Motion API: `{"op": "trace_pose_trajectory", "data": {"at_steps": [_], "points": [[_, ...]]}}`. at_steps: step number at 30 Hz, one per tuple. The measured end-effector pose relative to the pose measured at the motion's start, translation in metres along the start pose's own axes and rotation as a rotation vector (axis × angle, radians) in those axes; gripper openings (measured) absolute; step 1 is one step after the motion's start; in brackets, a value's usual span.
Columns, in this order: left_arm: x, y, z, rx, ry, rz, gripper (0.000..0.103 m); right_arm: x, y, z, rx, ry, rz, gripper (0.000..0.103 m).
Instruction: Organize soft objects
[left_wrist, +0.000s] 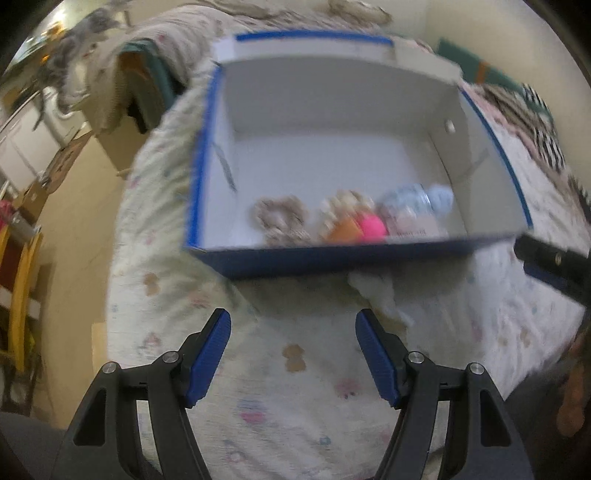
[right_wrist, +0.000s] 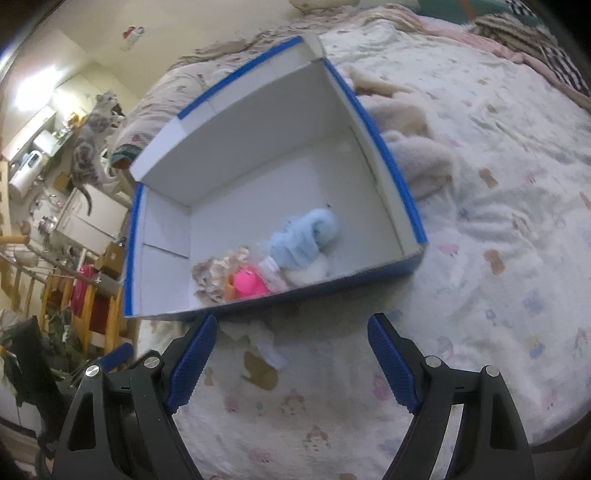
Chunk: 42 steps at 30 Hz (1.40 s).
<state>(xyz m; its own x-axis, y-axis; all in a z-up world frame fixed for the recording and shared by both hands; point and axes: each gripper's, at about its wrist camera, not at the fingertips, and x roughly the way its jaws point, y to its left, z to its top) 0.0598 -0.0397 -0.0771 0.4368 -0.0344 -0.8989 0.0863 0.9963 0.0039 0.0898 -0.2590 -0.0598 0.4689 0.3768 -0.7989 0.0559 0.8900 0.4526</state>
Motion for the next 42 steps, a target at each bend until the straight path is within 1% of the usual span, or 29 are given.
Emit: {"op": "trace_pose_trajectory", "data": {"at_steps": [1,3,5,10,14,15,16,17,18,20,21,22,24,26,30,34,37,40,42], "points": [[0.006,-0.007,-0.002,0.016,0.012,-0.016,0.067,0.002,-0.003,-0.002,0.005,0.009,-0.013,0.089],[0.018,-0.023,-0.007,0.041,0.037,-0.087,0.067,0.005,-0.007,-0.004,0.01,0.026,-0.033,0.089],[0.034,-0.043,-0.011,0.09,0.088,-0.14,0.067,0.008,-0.01,-0.007,0.013,0.04,-0.047,0.089],[0.065,-0.067,-0.014,0.157,0.132,-0.143,0.065,0.006,-0.015,-0.014,-0.004,0.044,-0.073,0.089],[0.081,-0.066,-0.009,0.122,0.159,-0.185,0.064,0.003,-0.023,-0.019,-0.006,0.046,-0.093,0.089],[0.084,-0.065,-0.007,0.113,0.159,-0.192,0.061,0.003,-0.025,-0.019,-0.004,0.048,-0.099,0.089],[0.086,-0.065,-0.005,0.105,0.154,-0.199,0.051,0.003,-0.027,-0.02,-0.002,0.05,-0.103,0.089],[0.089,-0.066,-0.004,0.109,0.159,-0.206,0.045,0.003,-0.029,-0.02,0.002,0.052,-0.103,0.089],[0.092,-0.067,-0.004,0.113,0.171,-0.214,0.036,0.003,-0.03,-0.02,0.007,0.053,-0.102,0.089],[0.093,-0.067,-0.005,0.114,0.175,-0.217,0.034,0.004,-0.032,-0.018,0.017,0.055,-0.101,0.089],[0.091,-0.068,-0.006,0.118,0.169,-0.211,0.031,0.004,-0.032,-0.018,0.02,0.057,-0.1,0.089],[0.089,-0.068,-0.006,0.124,0.167,-0.215,0.022,0.006,-0.031,-0.017,0.02,0.059,-0.098,0.089],[0.084,-0.068,-0.008,0.129,0.175,-0.232,0.017,0.009,-0.029,-0.016,0.011,0.065,-0.097,0.089],[0.079,-0.065,-0.01,0.131,0.167,-0.231,0.014,0.012,-0.025,-0.016,-0.004,0.073,-0.098,0.089],[0.07,-0.059,-0.012,0.122,0.172,-0.238,0.014,0.017,-0.021,-0.018,-0.029,0.079,-0.136,0.089],[0.056,-0.049,-0.013,0.102,0.179,-0.205,0.012,0.022,-0.022,-0.019,-0.018,0.098,-0.135,0.089],[0.043,-0.032,-0.016,0.077,0.175,-0.149,0.012,0.026,-0.02,-0.019,-0.013,0.111,-0.111,0.089],[0.027,-0.009,-0.015,0.014,0.126,-0.073,0.012,0.032,-0.012,-0.019,-0.022,0.119,-0.104,0.089],[0.018,0.002,-0.013,-0.014,0.09,-0.039,0.012,0.037,-0.005,-0.019,-0.038,0.119,-0.123,0.089]]}}
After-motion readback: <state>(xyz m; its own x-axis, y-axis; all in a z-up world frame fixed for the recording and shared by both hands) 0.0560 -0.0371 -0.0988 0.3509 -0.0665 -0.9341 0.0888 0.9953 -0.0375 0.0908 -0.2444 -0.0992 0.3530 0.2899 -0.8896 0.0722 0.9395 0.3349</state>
